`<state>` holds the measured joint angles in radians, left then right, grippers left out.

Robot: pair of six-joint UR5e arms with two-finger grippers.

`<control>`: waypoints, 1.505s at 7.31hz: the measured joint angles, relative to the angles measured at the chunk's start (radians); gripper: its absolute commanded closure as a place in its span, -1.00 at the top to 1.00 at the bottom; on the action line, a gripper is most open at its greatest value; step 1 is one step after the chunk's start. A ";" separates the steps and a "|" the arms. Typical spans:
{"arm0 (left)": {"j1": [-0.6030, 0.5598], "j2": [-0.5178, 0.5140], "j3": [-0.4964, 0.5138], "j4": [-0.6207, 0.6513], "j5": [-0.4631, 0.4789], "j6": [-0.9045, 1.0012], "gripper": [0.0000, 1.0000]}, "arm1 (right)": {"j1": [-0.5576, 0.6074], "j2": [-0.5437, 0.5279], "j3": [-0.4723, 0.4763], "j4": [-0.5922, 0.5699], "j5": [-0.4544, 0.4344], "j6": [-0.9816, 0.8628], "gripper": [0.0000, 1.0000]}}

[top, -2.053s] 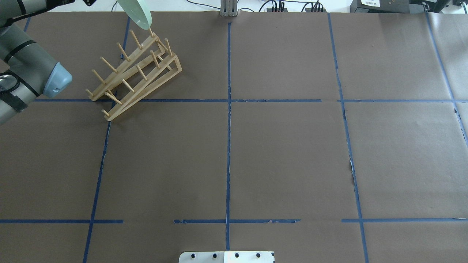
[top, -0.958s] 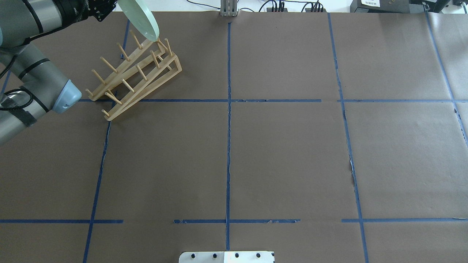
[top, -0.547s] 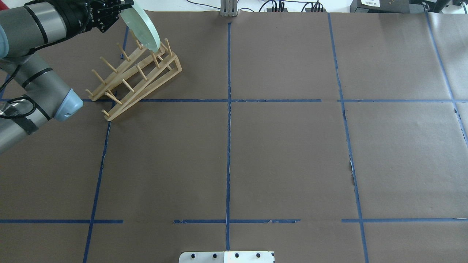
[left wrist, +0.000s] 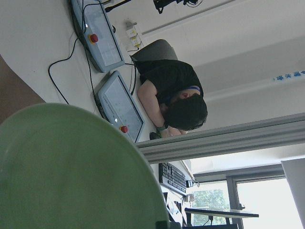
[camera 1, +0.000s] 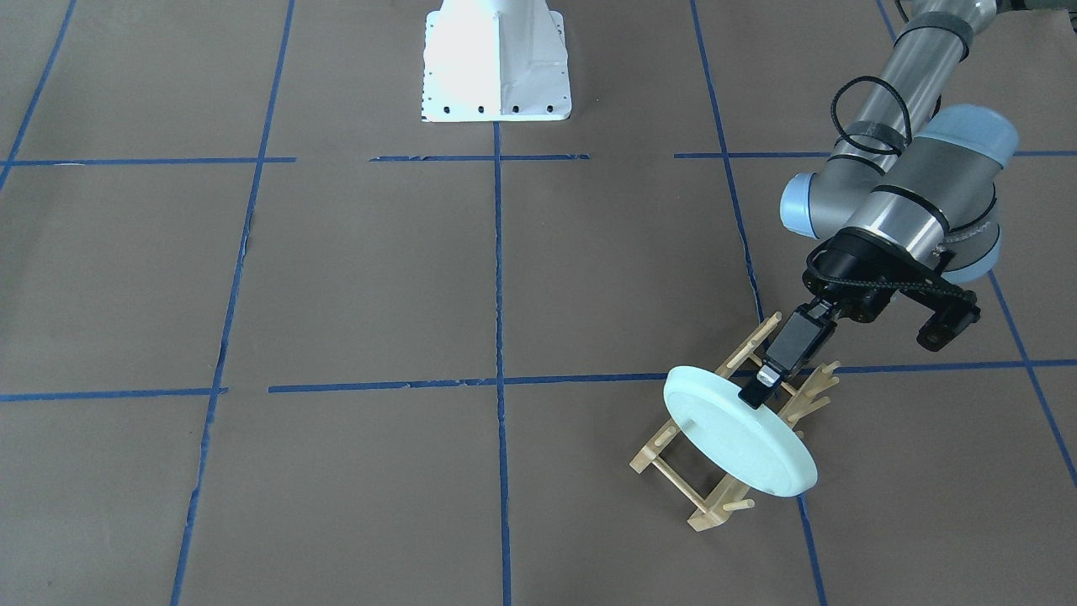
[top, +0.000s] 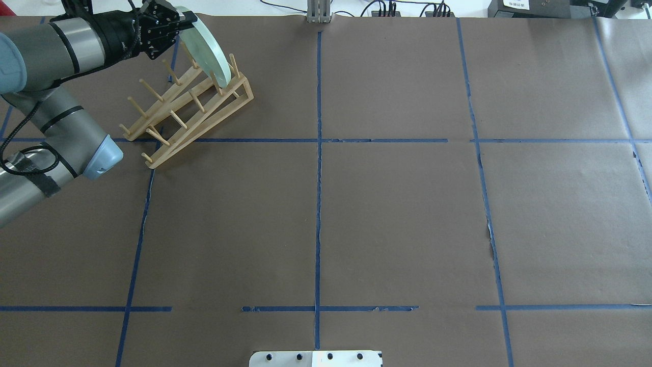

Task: Place plate on rack
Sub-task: 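Lower the upright plate between the rack's pegs with the left gripper, then open the left gripper and withdraw it away from the plate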

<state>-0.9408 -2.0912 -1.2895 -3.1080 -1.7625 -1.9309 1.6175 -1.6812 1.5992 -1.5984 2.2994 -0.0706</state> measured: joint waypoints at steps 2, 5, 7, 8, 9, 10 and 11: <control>0.000 0.001 -0.007 0.039 -0.049 0.019 1.00 | 0.000 0.000 -0.001 0.000 0.000 0.000 1.00; -0.041 0.035 -0.069 0.285 -0.290 0.178 1.00 | 0.000 0.000 -0.001 0.000 0.000 0.000 1.00; -0.119 0.104 -0.154 0.507 -0.455 0.364 1.00 | 0.001 0.000 0.000 0.000 0.000 0.000 1.00; -0.150 0.161 -0.207 0.635 -0.493 0.512 1.00 | 0.000 0.000 0.000 0.000 0.000 0.000 1.00; -0.178 0.232 -0.259 0.760 -0.506 0.694 1.00 | 0.000 0.000 0.000 0.000 0.000 0.000 1.00; -0.218 0.306 -0.299 0.864 -0.511 0.891 1.00 | 0.000 0.000 0.000 0.000 0.000 0.000 1.00; -0.273 0.384 -0.325 0.944 -0.513 1.115 1.00 | 0.001 0.000 0.000 0.000 0.000 0.000 1.00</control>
<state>-1.2136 -1.7076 -1.6146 -2.1637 -2.2753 -0.8159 1.6181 -1.6813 1.5997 -1.5984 2.2994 -0.0706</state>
